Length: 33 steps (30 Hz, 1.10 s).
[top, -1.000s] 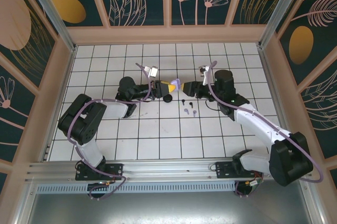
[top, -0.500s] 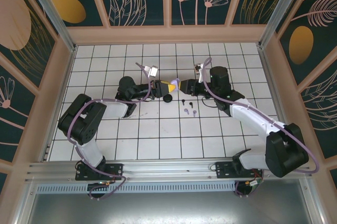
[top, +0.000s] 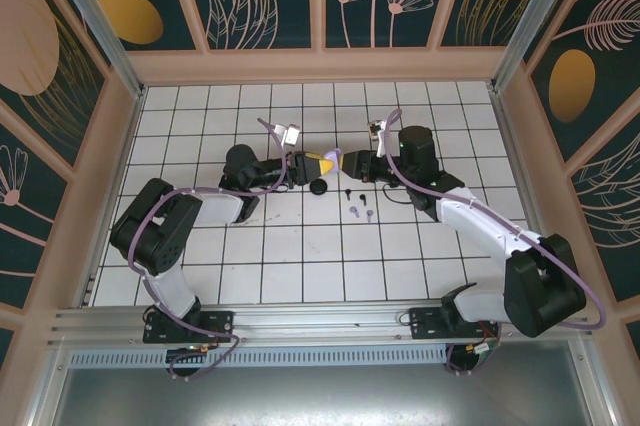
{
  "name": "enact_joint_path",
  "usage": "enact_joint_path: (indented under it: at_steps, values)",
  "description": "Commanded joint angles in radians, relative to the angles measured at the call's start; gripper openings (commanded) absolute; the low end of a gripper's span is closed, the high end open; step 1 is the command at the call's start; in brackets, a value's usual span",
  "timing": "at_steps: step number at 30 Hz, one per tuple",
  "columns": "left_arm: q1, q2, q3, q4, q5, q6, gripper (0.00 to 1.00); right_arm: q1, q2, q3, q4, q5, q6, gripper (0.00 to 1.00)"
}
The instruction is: Insert wireless bluetooth earbuds into charging case
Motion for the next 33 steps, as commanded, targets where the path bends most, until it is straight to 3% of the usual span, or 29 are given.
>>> enact_joint_path:
  at_steps: [1,22,33]
  values:
    - [-0.006,-0.017,0.034,0.042,0.019,-0.001,0.0,0.007,-0.02,-0.02,0.019,-0.002,-0.024,0.35]
    - [-0.007,-0.022,0.031,0.029,0.026,0.0,0.0,0.005,0.001,0.006,0.028,0.013,-0.022,0.34]
    - [-0.014,-0.017,0.024,0.027,0.026,0.002,0.0,0.007,0.031,0.052,0.024,0.001,-0.022,0.19]
